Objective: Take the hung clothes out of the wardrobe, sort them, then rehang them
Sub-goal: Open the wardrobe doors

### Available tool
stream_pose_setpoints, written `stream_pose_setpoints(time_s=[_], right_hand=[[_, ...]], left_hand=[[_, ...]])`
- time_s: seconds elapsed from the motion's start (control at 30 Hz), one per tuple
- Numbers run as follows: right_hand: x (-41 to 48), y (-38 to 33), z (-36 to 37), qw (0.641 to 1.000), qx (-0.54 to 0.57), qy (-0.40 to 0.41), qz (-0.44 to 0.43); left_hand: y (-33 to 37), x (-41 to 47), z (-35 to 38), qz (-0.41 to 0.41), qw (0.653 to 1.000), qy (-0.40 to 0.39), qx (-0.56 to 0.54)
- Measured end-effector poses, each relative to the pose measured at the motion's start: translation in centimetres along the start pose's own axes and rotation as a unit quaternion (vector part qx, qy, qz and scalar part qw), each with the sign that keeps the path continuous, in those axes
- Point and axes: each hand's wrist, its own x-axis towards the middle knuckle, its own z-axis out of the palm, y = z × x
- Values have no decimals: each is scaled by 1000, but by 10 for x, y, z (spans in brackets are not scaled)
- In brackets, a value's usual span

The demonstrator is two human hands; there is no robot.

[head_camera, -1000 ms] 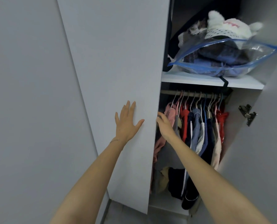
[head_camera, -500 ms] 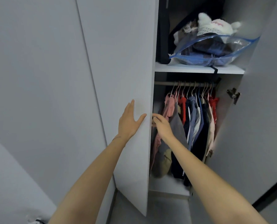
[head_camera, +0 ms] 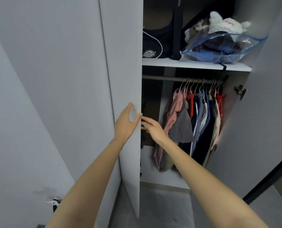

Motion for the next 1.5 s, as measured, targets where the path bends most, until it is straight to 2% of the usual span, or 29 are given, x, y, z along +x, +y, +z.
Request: stream_pose_setpoints(time_s=[0.13, 0.27, 0.47, 0.53, 0.63, 0.73, 0.87, 1.03, 1.2, 1.37, 1.5], right_hand=[[-5, -5, 9, 998, -8, -60, 15], [-8, -5, 20, 993, -46, -109, 6], [-14, 17, 19, 979, -188, -77, -19], [-15, 22, 14, 965, -252, -65, -39], [-16, 21, 6, 922, -379, -43, -65], [-18, 19, 0, 893, -444, -22, -66], [-20, 17, -7, 880, -471, -6, -56], [-20, 16, -12, 879, -475, -13, -42], [-17, 16, -10, 876, -480, -15, -42], [-8, 15, -12, 875, -482, -10, -39], [1, 18, -16, 874, -485, 5, -25]], left_hand=[[-4, -2, -6, -21, 999, 41, -27], [-9, -10, -17, -2, 998, 64, 27], [-16, -23, -33, -6, 993, 106, 48], [-19, -27, -39, -22, 990, 132, 37], [-32, -30, -52, -62, 984, 165, 30], [-43, -30, -68, -89, 976, 199, 23], [-51, -31, -88, -117, 965, 233, 19], [-60, -37, -97, -112, 966, 232, 1], [-64, -46, -93, -141, 964, 226, 21], [-66, -48, -81, -100, 962, 238, 88], [-69, -40, -64, -9, 953, 233, 194]])
